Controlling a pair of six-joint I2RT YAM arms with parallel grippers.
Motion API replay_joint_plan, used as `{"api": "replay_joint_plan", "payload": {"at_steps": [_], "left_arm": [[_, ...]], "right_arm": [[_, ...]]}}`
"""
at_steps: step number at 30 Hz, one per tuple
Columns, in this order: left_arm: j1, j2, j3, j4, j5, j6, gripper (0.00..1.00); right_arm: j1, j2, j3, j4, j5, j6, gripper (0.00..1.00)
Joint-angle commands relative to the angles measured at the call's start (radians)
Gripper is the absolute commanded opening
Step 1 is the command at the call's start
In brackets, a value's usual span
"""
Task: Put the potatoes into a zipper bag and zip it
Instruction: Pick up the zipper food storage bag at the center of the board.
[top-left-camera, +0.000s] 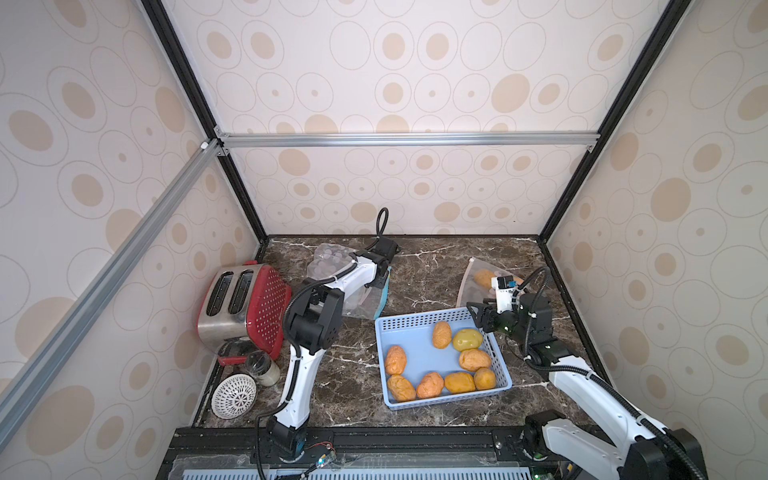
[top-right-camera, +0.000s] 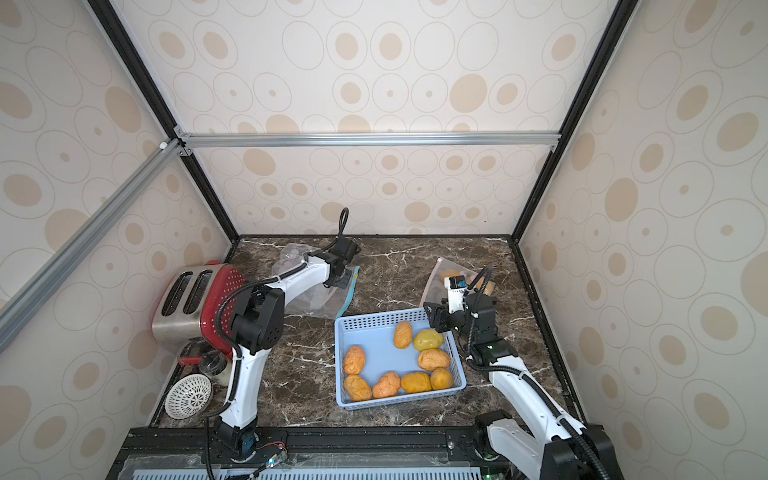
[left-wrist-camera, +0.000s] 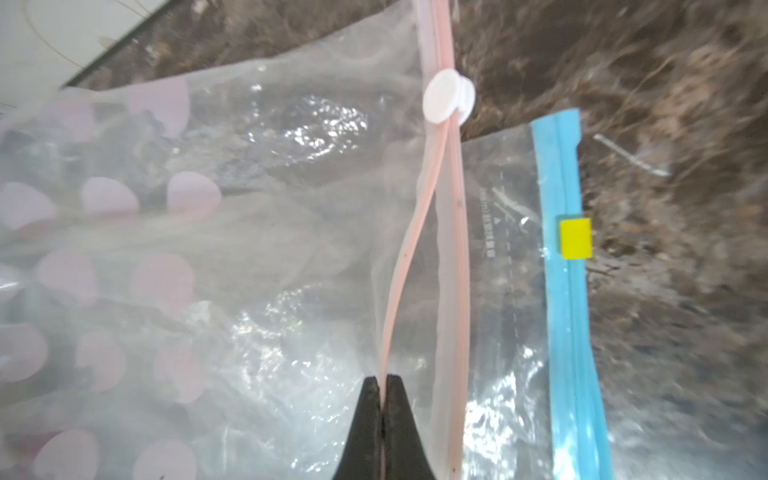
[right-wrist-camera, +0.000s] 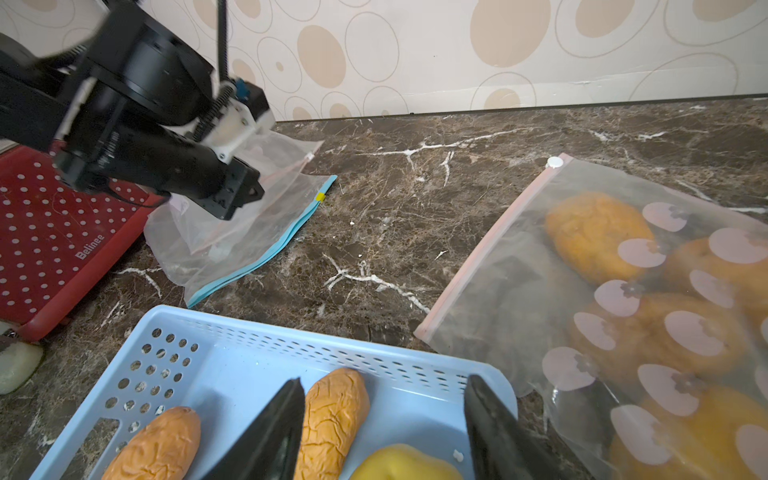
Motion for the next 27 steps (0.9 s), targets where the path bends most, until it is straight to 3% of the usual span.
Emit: {"api": "replay_joint_plan", "payload": {"at_steps": [1, 10, 17, 19, 24, 27], "left_arm": [[0.017, -0.17, -0.022, -0.019, -0.026, 0.02, 0.0], [0.047, -0.566, -0.341, -0.029, 0.009, 0.049, 0.0], [0.083, -0.935, -0.556, -0.057, 0.166, 0.028, 0.0], [0.083, -1.014, -0.588, -0.086, 0.183, 0.018, 0.0], [0.083, -1.11, -0.605, -0.228, 0.075, -0.013, 0.0], [0.084, -1.166, -0.623, -0.222, 0.142, -0.021, 0.0]], "right_arm": [[0.009, 0.006, 0.006, 0.001, -0.017, -0.002, 0.6], [0.015, 0.0, 0.008, 0.0, -0.022, -0.004, 0.59], [0.049, 0.019, 0.012, 0.031, -0.062, -0.002, 0.57], [0.057, 0.028, 0.017, 0.032, -0.061, -0.004, 0.57], [0.101, 0.054, 0.02, 0.052, -0.056, -0.011, 0.57], [0.121, 0.074, 0.03, 0.05, -0.055, -0.019, 0.57]]}}
